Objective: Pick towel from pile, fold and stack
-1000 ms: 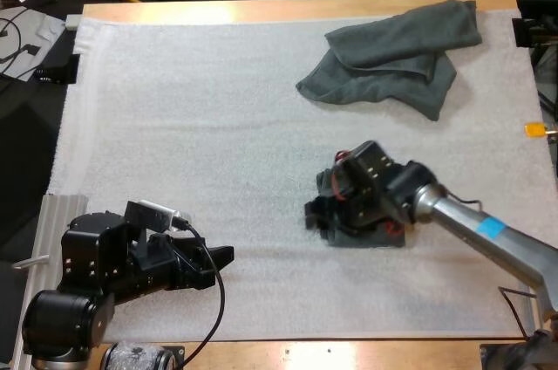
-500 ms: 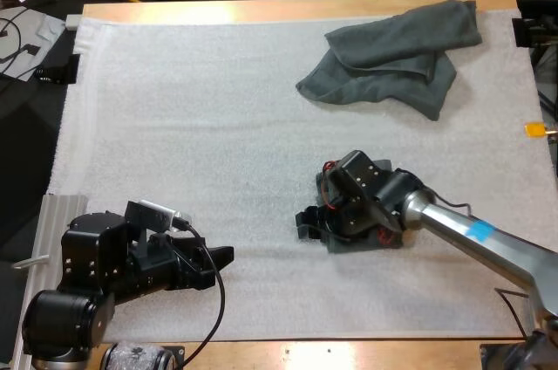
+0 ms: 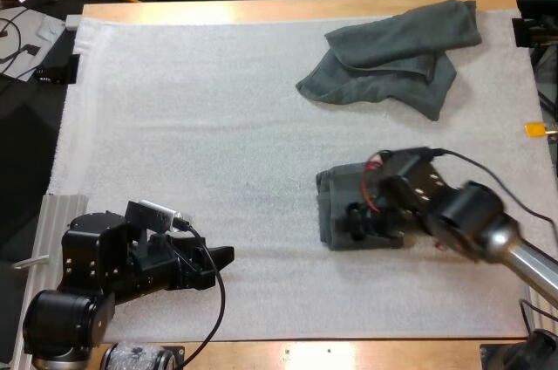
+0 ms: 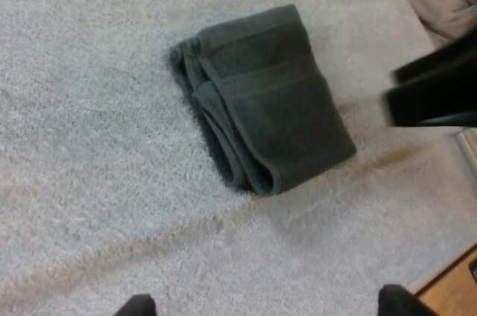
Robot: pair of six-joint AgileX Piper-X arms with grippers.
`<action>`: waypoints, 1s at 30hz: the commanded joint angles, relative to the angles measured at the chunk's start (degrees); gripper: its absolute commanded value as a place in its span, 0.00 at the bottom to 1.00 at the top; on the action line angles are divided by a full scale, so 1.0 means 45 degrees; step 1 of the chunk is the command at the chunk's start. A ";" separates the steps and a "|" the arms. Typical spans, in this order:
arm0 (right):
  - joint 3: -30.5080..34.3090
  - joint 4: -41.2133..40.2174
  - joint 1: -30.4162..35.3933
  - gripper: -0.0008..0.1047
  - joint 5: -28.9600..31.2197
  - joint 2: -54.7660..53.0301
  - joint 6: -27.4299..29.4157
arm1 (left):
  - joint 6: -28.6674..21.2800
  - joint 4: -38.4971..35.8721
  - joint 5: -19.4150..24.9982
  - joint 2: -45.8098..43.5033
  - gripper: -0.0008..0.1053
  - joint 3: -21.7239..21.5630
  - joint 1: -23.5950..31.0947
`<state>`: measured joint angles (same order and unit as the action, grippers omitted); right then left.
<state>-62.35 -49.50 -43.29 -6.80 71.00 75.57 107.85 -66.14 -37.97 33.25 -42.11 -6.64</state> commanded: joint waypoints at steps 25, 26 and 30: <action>-0.0053 -0.4955 -0.0014 0.66 0.2921 -0.6943 0.0072 | 0.0771 0.1532 0.0050 0.0269 0.68 0.0115 -0.0023; -0.0051 -0.5006 -0.0016 0.66 0.3050 -0.6961 0.0079 | 0.0934 0.1798 0.0026 0.0371 0.68 0.0118 -0.0033; -0.0067 -0.4924 -0.0002 0.65 0.3105 -0.6892 0.0094 | 0.1073 0.2087 -0.0108 0.0850 0.68 0.0105 -0.0058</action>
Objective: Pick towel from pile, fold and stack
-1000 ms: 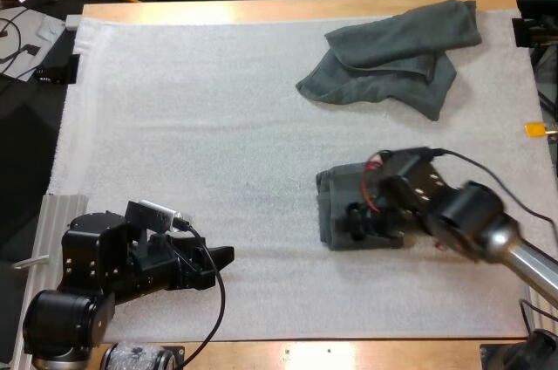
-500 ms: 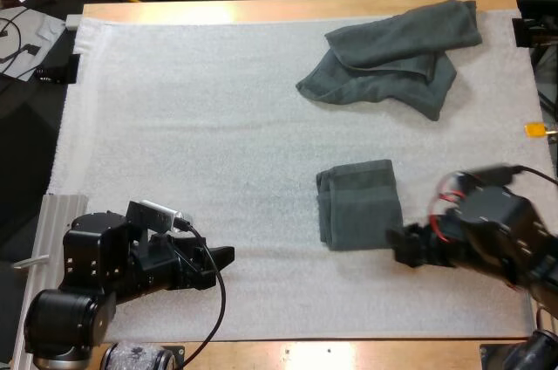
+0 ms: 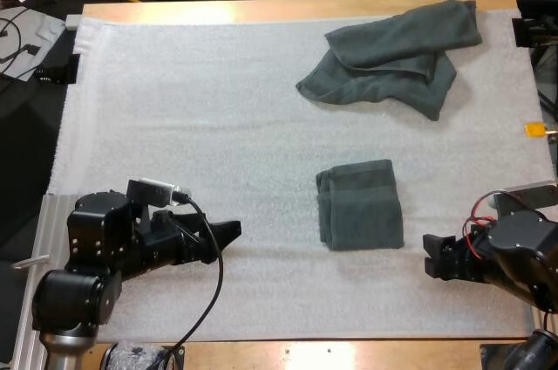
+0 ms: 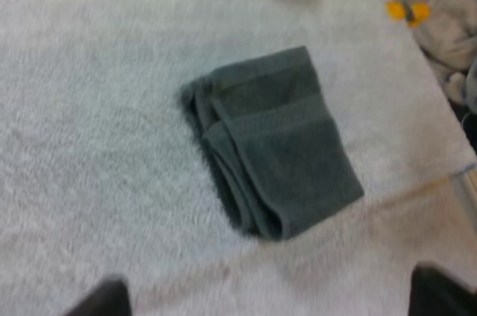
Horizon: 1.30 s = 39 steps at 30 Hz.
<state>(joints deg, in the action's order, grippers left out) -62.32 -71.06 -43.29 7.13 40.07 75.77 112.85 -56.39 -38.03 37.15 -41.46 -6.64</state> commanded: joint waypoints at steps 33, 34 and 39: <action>-0.0073 -0.0583 -0.0069 0.66 0.0062 -0.0069 -0.0027 | 0.6519 0.9428 0.0375 1.0982 0.68 -0.0333 -0.5753; -0.0078 -0.0628 -0.0076 0.66 0.0077 -0.0066 -0.0048 | 0.6540 0.9393 0.0361 1.1245 0.68 -0.0448 -0.5777; -0.0059 -0.0763 -0.0087 0.65 0.0068 -0.0051 -0.0068 | 0.6535 0.9147 0.0174 1.2438 0.68 -0.1125 -0.5735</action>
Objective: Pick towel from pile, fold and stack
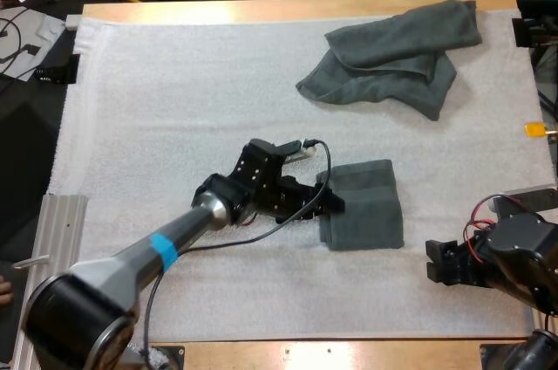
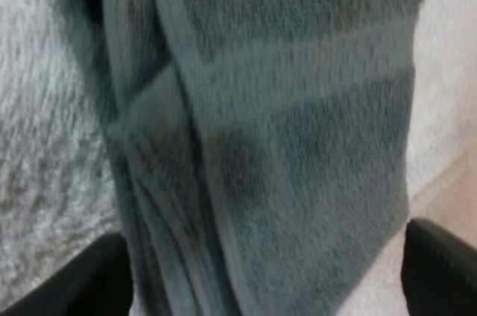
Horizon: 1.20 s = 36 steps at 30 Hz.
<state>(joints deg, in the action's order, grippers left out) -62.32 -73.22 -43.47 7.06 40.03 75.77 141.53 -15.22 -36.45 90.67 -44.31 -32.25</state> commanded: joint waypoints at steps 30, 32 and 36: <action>-0.0074 -0.0437 -0.0011 0.65 -0.0043 -0.0083 -0.0095 | 0.1439 -0.0827 0.0130 0.2599 0.52 -0.2537 -0.1843; -0.0057 -0.0428 -0.0018 0.65 -0.0035 -0.0112 -0.0122 | 0.1319 -0.0914 0.0138 0.2514 0.36 -0.2545 -0.1853; -0.0056 -0.0411 -0.0008 0.65 0.0057 -0.0079 -0.0064 | 0.1008 -0.1186 0.0127 0.2563 0.08 -0.2537 -0.1814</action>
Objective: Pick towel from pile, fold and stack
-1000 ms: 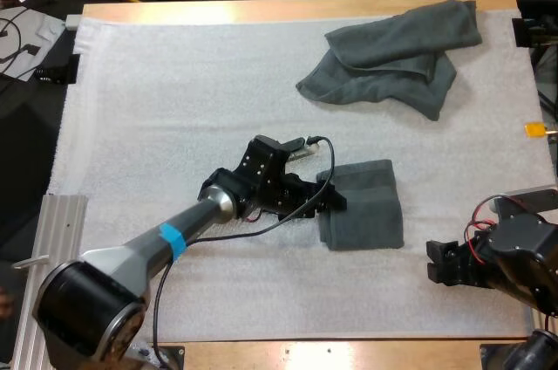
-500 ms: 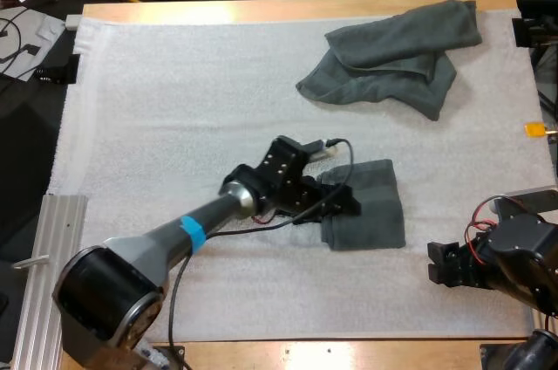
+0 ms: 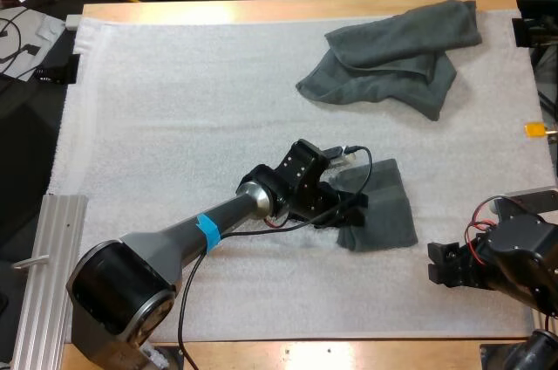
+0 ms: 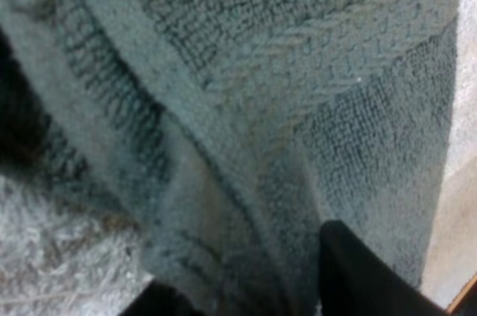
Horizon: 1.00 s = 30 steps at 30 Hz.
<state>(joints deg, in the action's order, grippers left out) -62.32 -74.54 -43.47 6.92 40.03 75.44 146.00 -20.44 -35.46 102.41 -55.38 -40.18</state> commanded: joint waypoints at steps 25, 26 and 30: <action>-0.0037 -0.0082 0.0005 0.65 0.0050 -0.0034 -0.0019 | -0.9386 -0.8850 0.7303 -0.2653 0.01 -0.0185 0.6782; -0.0042 -0.0108 0.0020 0.65 0.0039 -0.0043 -0.0016 | -0.9854 -0.9062 0.8070 -0.2674 0.01 -0.0216 0.7376; -0.0038 -0.0117 0.0005 0.65 0.0033 -0.0053 -0.0018 | -1.0470 -0.9264 0.9431 -0.2775 0.01 -0.0238 0.8535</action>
<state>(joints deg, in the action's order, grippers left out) -62.32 -74.68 -43.47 6.92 40.03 75.21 100.29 -61.50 1.11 90.83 -55.95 -5.47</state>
